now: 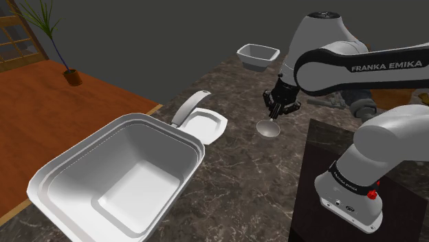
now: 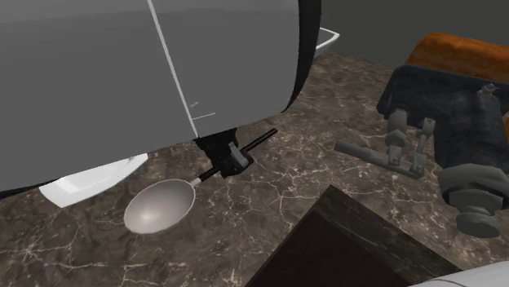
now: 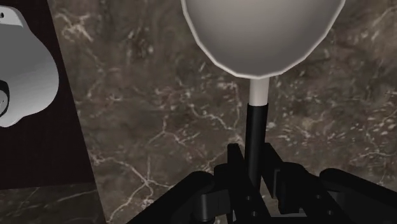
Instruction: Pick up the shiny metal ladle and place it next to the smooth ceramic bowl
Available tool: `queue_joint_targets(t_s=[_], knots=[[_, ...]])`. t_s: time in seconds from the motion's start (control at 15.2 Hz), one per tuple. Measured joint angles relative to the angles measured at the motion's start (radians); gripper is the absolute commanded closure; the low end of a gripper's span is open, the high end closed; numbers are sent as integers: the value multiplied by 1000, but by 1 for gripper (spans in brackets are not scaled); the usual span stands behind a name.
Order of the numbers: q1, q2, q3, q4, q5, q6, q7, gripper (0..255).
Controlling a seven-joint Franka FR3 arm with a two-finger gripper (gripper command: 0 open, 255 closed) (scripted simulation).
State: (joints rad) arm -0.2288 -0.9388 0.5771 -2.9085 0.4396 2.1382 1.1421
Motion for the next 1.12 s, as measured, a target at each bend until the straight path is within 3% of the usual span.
queue_joint_targets(t_s=[1.12], knots=[[-43,-64,-102,190,-97,-248,-6,255]])
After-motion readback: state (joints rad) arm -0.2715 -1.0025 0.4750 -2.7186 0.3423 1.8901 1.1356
